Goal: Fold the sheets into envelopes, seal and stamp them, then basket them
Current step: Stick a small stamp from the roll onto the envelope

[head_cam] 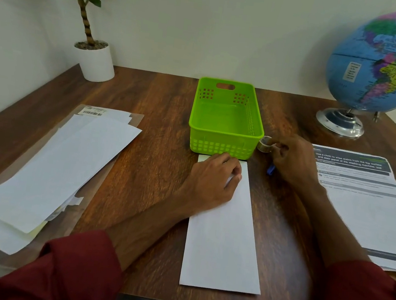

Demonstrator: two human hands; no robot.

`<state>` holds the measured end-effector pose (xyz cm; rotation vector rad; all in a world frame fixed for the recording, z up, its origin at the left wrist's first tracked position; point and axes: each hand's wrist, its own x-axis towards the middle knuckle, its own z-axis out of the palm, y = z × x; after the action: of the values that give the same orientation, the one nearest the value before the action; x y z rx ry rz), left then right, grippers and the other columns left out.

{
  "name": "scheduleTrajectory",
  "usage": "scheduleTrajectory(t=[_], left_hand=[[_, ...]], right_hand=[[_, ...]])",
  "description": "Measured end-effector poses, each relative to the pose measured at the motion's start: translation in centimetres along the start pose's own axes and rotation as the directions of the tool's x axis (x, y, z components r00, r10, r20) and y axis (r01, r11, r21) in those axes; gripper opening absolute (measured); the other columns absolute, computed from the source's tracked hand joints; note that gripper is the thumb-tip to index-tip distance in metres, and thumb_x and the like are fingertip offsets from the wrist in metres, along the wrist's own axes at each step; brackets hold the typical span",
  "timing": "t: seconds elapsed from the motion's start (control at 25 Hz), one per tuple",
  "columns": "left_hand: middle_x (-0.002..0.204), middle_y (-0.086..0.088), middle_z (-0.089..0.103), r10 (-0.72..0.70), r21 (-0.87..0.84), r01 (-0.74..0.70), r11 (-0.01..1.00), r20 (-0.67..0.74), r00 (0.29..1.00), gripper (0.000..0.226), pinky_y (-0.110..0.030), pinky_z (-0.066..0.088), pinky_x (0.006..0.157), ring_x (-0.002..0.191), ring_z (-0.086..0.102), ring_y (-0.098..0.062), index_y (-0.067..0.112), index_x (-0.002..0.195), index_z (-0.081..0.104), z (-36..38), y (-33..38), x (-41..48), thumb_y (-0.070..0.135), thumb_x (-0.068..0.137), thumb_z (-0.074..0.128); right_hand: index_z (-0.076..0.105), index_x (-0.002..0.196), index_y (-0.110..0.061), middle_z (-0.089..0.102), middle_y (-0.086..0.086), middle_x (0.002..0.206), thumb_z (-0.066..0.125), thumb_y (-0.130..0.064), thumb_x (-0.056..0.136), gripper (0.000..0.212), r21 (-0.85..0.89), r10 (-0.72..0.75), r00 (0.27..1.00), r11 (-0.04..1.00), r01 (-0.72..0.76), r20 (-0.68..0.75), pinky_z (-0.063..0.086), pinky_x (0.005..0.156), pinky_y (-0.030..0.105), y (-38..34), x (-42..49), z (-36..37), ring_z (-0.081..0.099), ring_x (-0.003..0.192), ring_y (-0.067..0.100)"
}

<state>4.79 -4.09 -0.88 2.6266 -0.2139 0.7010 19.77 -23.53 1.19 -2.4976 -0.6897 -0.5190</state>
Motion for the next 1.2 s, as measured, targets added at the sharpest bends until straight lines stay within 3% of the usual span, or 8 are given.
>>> scheduleTrajectory(t=[0.24, 0.4, 0.6, 0.8, 1.08, 1.2], left_hand=[[0.100, 0.009, 0.061, 0.003, 0.006, -0.003, 1.000, -0.006, 1.000, 0.009, -0.033, 0.050, 0.064, 0.095, 0.058, -0.013, 0.027, 0.096, 0.061, 0.0, 0.1, 0.0, 0.034, 0.096, 0.054], [0.100, 0.009, 0.061, 0.003, 0.004, -0.003, 1.000, -0.004, 1.000, 0.009, -0.033, 0.049, 0.064, 0.095, 0.058, -0.013, 0.027, 0.096, 0.060, 0.0, 0.0, 0.0, 0.034, 0.096, 0.054], [0.100, 0.009, 0.061, -0.005, 0.003, 0.005, 1.000, -0.004, 1.000, 0.009, -0.033, 0.049, 0.065, 0.096, 0.058, -0.013, 0.028, 0.096, 0.060, -0.1, 0.1, 0.0, 0.035, 0.096, 0.054], [0.099, 0.010, 0.061, -0.004, -0.002, 0.004, 1.000, 0.000, 1.000, 0.009, -0.033, 0.049, 0.063, 0.094, 0.058, -0.012, 0.028, 0.095, 0.060, 0.0, 0.0, 0.0, 0.035, 0.095, 0.054], [0.100, 0.010, 0.061, -0.015, -0.004, 0.015, 1.000, 0.008, 1.000, 0.010, -0.035, 0.051, 0.066, 0.095, 0.057, -0.012, 0.029, 0.096, 0.060, -0.1, 0.1, 0.0, 0.036, 0.096, 0.053], [0.100, 0.010, 0.061, -0.015, -0.007, 0.015, 1.000, 0.009, 1.000, 0.010, -0.036, 0.052, 0.066, 0.095, 0.058, -0.012, 0.028, 0.096, 0.060, -0.1, 0.1, 0.0, 0.036, 0.096, 0.053]], right_hand=[[0.080, 0.102, -0.007, 0.067, 0.016, 0.089, 0.063, -0.003, 0.086, 0.023, -0.044, -0.012, 1.000, 0.999, 0.013, 0.006, 0.038, 0.065, 0.031, 0.0, 0.0, -0.3, 0.061, 0.077, 0.029], [0.079, 0.110, -0.011, 0.049, 0.009, 0.084, 0.063, 0.000, 0.088, 0.029, -0.015, -0.009, 0.999, 1.000, 0.009, -0.039, 0.031, 0.063, 0.032, -0.2, -0.3, -0.1, 0.047, 0.075, 0.023], [0.078, 0.114, -0.012, 0.053, 0.006, 0.089, 0.064, -0.003, 0.089, 0.030, 0.027, 0.010, 0.998, 1.000, -0.009, -0.061, 0.035, 0.066, 0.031, -0.6, -0.6, -0.3, 0.052, 0.076, 0.022], [0.081, 0.109, -0.016, 0.060, 0.015, 0.094, 0.064, -0.004, 0.088, 0.030, 0.025, -0.009, 0.998, 1.000, 0.011, -0.056, 0.050, 0.067, 0.044, -0.9, -0.8, -0.4, 0.058, 0.079, 0.031], [0.080, 0.111, -0.013, 0.055, 0.018, 0.099, 0.062, 0.000, 0.085, 0.034, 0.005, 0.021, 0.999, 1.000, -0.020, -0.027, 0.051, 0.072, 0.043, -1.1, -1.1, -0.6, 0.056, 0.087, 0.033], [0.077, 0.117, -0.013, 0.054, 0.017, 0.109, 0.063, -0.001, 0.087, 0.035, 0.005, 0.065, 0.998, 0.998, -0.065, 0.010, 0.043, 0.074, 0.033, -1.1, -1.1, -0.7, 0.054, 0.094, 0.028]])
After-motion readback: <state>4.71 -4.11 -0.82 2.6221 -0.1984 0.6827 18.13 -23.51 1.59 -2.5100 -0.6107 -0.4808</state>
